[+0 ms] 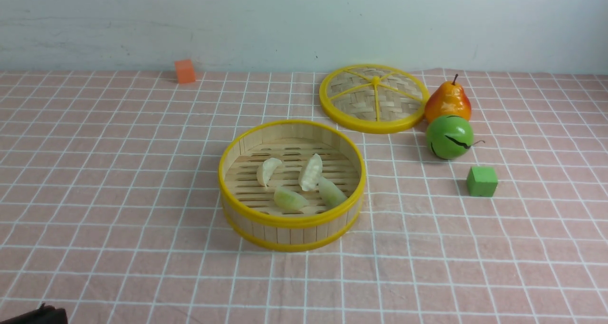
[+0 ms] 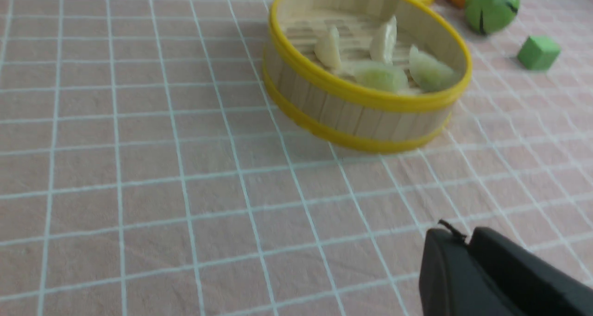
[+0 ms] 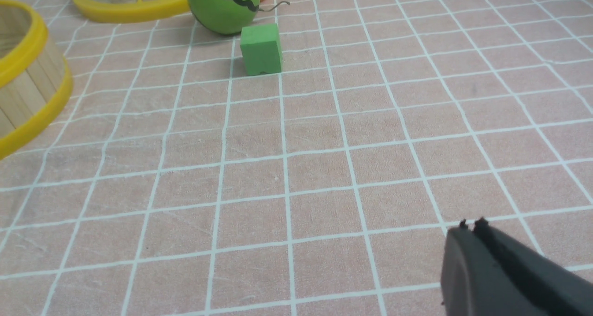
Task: Put the dumplings into the steamer on the table with the pink tablecloth.
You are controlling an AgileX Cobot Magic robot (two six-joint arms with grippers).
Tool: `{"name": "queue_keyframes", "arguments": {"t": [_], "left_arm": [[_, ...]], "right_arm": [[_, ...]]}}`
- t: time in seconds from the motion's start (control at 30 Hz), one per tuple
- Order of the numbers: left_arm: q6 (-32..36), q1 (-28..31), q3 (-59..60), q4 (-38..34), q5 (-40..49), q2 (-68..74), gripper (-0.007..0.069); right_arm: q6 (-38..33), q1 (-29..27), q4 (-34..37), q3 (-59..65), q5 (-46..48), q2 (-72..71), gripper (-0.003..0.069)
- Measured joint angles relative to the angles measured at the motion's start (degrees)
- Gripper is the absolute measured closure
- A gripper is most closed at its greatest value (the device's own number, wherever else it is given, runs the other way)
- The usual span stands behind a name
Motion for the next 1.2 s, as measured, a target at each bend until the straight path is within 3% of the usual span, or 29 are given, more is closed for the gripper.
{"name": "queue_keyframes", "arguments": {"t": [0.07,0.13,0.43,0.73,1.2], "left_arm": [[-0.23,1.78,1.5,-0.55,-3.32,-1.78,0.0624],[-0.46,7.15,5.86,-1.49,-9.43,-6.09,0.0638],[-0.63,20.58,14.39,-1.76,-10.41,-12.09,0.0638],[-0.63,21.89,15.14,-0.16,-1.07,-12.09,0.0638],[-0.63,21.95,15.19,-0.04,-0.74,-12.09,0.0638]], "right_arm": [[0.0,0.0,0.0,0.0,0.0,0.0,0.0657],[0.0,0.0,0.05,0.0,0.0,0.0,0.0657],[0.0,0.0,0.05,0.0,0.0,0.0,0.0648],[0.0,0.0,0.05,0.0,0.0,0.0,0.0636],[0.0,0.0,0.0,0.0,0.0,0.0,0.0617]]}}
